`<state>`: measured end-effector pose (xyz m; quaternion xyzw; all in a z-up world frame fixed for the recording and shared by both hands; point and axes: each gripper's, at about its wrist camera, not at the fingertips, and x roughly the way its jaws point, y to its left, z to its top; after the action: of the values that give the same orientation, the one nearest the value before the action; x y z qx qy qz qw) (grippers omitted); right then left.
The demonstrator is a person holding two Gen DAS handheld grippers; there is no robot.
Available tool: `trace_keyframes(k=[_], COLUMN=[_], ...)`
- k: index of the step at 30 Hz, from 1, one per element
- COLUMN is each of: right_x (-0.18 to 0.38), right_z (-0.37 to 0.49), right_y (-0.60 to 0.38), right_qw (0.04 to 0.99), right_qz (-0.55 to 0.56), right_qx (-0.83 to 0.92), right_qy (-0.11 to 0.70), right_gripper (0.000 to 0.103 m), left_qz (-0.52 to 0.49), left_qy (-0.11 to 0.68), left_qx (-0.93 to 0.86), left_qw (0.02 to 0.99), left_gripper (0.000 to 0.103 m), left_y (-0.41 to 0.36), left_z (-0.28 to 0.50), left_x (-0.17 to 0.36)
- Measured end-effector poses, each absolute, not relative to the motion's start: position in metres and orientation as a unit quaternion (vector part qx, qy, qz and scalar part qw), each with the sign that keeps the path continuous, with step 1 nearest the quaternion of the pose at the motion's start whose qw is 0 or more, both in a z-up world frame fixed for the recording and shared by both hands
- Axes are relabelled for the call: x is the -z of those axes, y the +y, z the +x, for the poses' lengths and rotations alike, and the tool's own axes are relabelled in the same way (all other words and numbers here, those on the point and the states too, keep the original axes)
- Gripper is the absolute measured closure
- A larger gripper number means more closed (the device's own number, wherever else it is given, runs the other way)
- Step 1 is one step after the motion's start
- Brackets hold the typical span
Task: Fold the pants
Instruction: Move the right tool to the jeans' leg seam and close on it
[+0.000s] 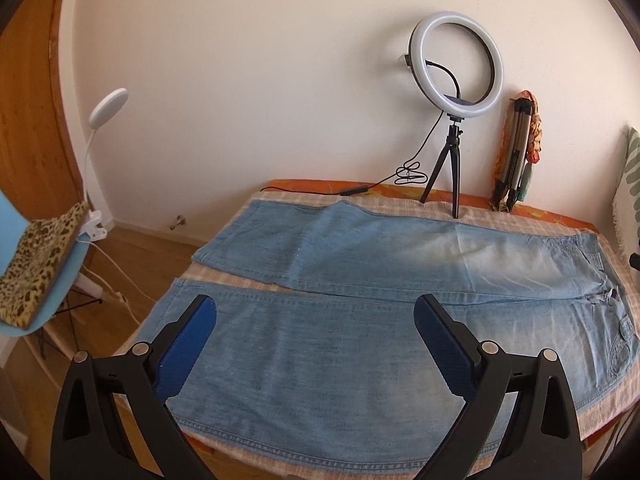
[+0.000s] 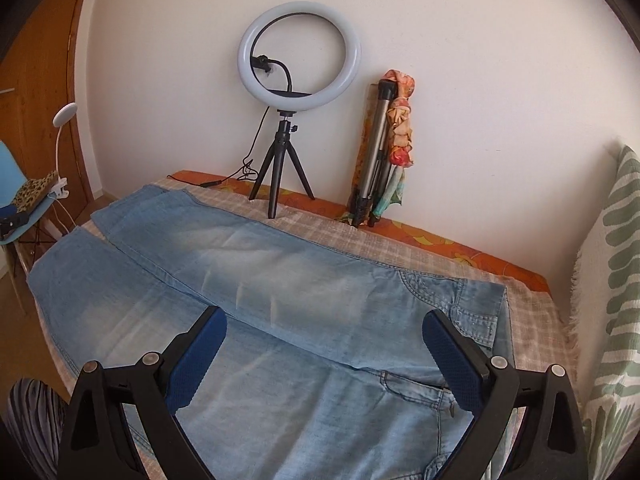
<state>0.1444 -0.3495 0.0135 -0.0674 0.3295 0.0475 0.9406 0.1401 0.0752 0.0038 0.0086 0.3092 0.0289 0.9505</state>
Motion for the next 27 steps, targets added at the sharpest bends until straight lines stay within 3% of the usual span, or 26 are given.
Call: trace_keyframes(k=[8, 12, 15, 17, 19, 27], right_x=[0.016, 0.039, 0.058, 0.072, 0.086, 0.127], right_z=[0.261, 0.309, 0.343, 0.362, 0.378, 0.423], right_y=[-0.343, -0.344, -0.346, -0.348, -0.347, -0.342], right_qw=[0.912, 0.898, 0.886, 0.878, 0.870, 0.842], right_qz=[-0.089, -0.095, -0.108, -0.117, -0.130, -0.162], right_qx=[-0.112, -0.130, -0.137, -0.140, -0.145, -0.168], right_qy=[0.384, 0.410, 0.429, 0.442, 0.453, 0.486], right_gripper=[0.024, 0.025, 0.027, 0.029, 0.032, 0.033], left_qz=[0.031, 0.039, 0.029, 0.014, 0.003, 0.013], left_qy=[0.343, 0.358, 0.374, 0.389, 0.401, 0.431], left_qx=[-0.008, 0.001, 0.016, 0.025, 0.035, 0.046], left_qw=[0.939, 0.933, 0.927, 0.921, 0.915, 0.901], left_gripper=[0.014, 0.020, 0.029, 0.043, 0.050, 0.060], left_y=[0.070, 0.067, 0.065, 0.066, 0.068, 0.059], left_z=[0.213, 0.245, 0.269, 0.286, 0.301, 0.342], left_x=[0.017, 0.031, 0.044, 0.053, 0.062, 0.094])
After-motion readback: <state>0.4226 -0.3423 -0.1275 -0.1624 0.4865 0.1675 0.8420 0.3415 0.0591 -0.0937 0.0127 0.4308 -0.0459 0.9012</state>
